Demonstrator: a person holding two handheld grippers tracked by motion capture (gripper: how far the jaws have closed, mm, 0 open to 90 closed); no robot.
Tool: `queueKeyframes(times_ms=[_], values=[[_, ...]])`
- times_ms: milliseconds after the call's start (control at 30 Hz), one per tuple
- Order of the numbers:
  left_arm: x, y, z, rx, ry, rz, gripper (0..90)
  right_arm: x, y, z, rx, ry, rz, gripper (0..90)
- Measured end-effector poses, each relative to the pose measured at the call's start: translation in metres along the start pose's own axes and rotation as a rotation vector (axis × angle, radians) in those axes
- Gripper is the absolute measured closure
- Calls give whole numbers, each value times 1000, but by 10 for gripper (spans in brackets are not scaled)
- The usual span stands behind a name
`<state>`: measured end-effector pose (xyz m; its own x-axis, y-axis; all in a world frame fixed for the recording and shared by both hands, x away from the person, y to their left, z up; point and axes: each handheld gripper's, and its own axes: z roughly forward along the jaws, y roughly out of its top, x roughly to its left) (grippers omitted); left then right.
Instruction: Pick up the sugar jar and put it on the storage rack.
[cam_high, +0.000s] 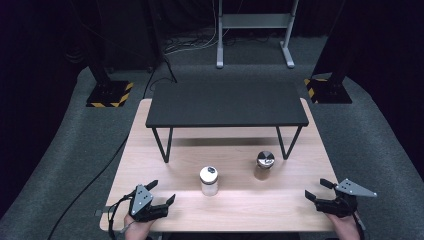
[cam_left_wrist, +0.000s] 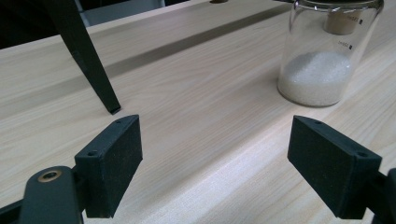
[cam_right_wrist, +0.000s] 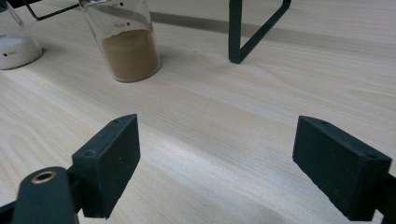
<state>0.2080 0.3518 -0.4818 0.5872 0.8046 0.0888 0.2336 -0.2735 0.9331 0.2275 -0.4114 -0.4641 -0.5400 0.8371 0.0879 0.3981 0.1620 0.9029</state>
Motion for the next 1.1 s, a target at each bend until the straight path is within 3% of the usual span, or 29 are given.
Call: queueKeyframes(times_ms=[333, 533, 600, 833, 1100], values=[[0, 1, 0, 11, -2, 17, 157, 0, 1, 1, 6, 1, -3, 136], [1, 3, -1, 6, -24, 9, 136, 0, 1, 1, 7, 2, -1, 136], [-2, 8, -3, 9, -27, 25, 125, 0, 1, 1, 7, 1, -3, 136], [-10, 28, -2, -19, -109, 37, 97, 0, 2, 1, 9, 1, -1, 135], [-24, 45, 26, -7, -172, 49, 82, -1, 1, 1, 8, 5, 0, 136]])
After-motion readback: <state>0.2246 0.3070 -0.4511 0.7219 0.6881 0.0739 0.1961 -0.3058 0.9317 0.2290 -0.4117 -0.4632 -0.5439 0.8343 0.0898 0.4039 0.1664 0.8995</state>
